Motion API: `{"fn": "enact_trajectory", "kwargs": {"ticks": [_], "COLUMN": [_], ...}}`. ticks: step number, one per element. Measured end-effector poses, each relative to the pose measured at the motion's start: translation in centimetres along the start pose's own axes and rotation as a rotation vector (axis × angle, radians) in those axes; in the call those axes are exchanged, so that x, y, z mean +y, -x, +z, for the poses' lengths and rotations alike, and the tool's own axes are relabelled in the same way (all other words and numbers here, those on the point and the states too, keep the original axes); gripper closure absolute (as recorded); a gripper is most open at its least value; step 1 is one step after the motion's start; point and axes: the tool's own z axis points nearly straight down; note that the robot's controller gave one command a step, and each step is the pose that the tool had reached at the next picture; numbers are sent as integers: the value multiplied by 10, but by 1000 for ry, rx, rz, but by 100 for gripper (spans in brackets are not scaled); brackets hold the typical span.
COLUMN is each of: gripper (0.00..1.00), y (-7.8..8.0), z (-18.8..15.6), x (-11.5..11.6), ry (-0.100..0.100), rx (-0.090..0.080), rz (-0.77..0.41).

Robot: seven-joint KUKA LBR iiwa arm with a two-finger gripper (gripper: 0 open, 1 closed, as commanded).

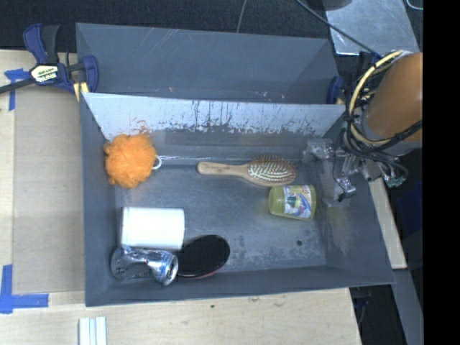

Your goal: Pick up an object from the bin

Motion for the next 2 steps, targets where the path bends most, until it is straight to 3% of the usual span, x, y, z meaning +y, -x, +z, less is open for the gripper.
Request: {"fn": "enact_trajectory", "kwargs": {"ticks": [1,2], "gripper": [0,0], "y": [61,63], "z": [55,95], "x": [25,79], "ry": [1,-1], "rx": [-7,-3], "rz": [239,480]}}
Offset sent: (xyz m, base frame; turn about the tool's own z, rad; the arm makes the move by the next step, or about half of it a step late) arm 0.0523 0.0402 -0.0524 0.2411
